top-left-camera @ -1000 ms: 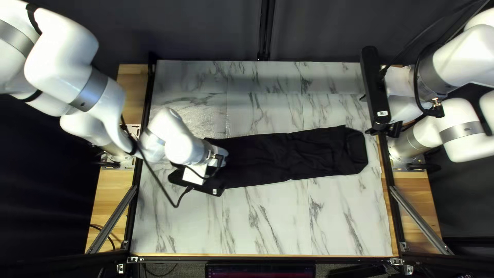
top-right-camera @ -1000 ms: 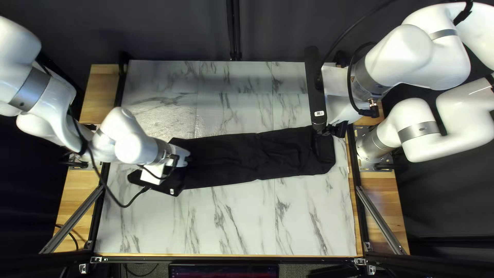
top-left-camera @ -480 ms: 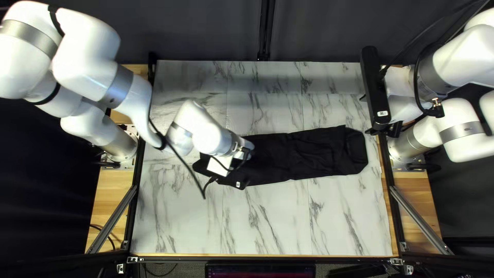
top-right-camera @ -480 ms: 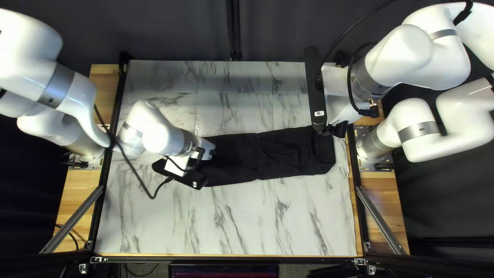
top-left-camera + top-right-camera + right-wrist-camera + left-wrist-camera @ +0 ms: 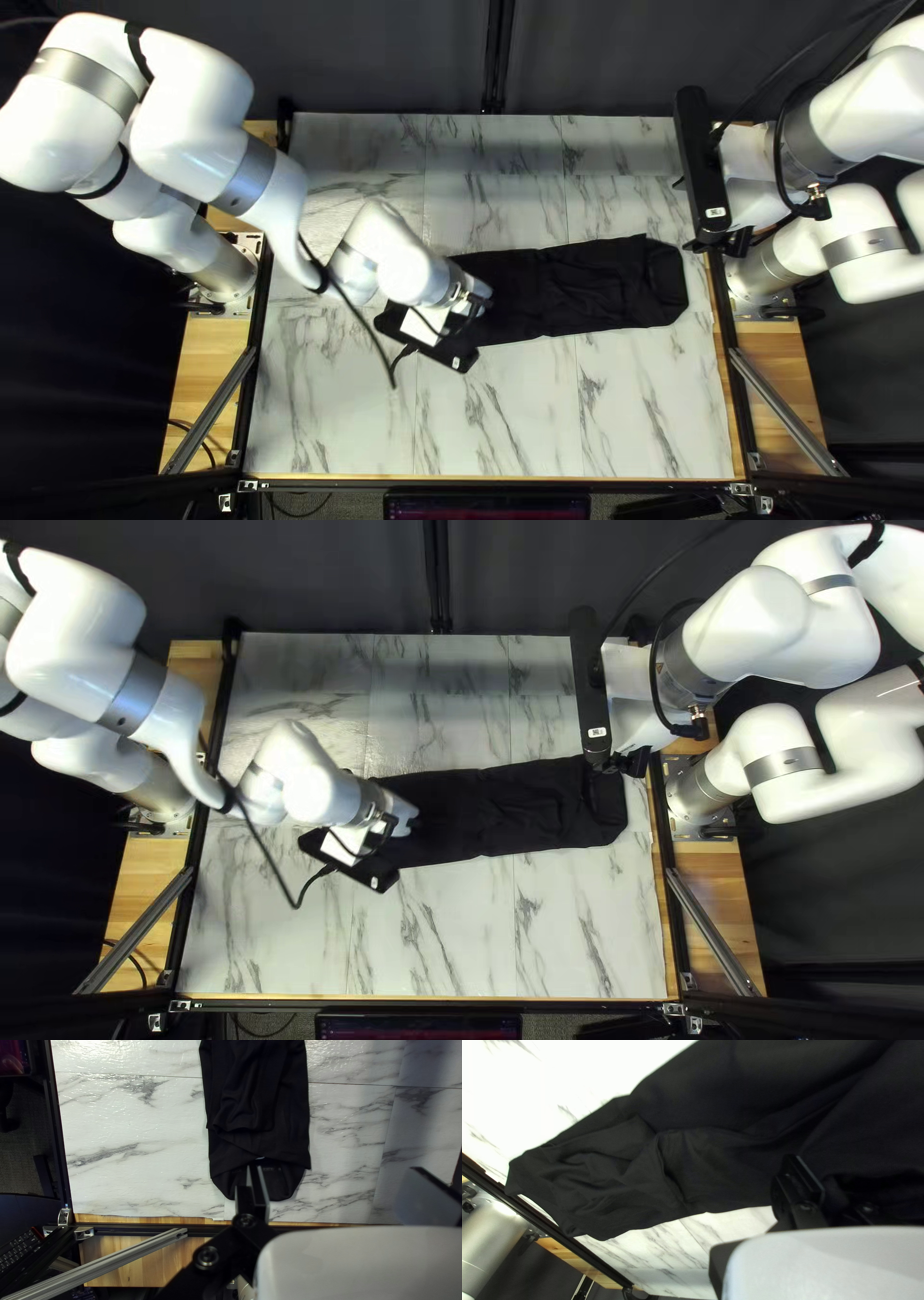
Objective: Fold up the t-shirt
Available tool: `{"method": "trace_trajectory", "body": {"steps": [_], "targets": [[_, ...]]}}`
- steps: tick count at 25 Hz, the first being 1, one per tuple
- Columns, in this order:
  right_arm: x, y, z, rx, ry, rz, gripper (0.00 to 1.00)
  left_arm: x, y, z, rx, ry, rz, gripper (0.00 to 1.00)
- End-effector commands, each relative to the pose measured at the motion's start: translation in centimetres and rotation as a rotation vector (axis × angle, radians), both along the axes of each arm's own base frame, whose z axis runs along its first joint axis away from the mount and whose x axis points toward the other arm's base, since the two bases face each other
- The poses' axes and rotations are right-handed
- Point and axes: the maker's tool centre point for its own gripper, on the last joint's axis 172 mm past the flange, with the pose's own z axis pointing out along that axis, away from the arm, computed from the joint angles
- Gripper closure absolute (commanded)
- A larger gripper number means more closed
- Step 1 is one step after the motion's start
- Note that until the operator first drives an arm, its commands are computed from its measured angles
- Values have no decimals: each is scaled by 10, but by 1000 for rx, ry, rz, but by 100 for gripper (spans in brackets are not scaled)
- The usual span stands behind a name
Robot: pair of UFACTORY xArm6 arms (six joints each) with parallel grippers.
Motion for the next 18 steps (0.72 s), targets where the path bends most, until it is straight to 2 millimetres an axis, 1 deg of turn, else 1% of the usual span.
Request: {"method": "trace_trajectory", "body": {"steps": [1, 4, 5, 6, 9, 13, 16, 18], "targets": [[0, 0, 0, 0, 0, 0, 0, 8, -16, -11, -16, 20, 5, 100], [0, 0, 0, 0, 0, 0, 0, 27, -22, -24, -36, 34, -8, 100], [0, 0, 0, 0, 0, 0, 0, 32, -23, -26, -44, 41, -14, 12], [0, 0, 0, 0, 0, 0, 0, 34, -23, -26, -49, 45, -15, 0], [0, 0, 0, 0, 0, 0, 0, 33, -14, -17, -61, 57, -8, 0], [0, 0, 0, 0, 0, 0, 0, 25, 1, 6, -64, 51, 31, 0], [0, 0, 0, 0, 0, 0, 0, 21, 9, 16, -53, 45, 58, 0], [0, 0, 0, 0, 0, 0, 0, 7, 24, 26, -39, 38, 91, 0]]}}
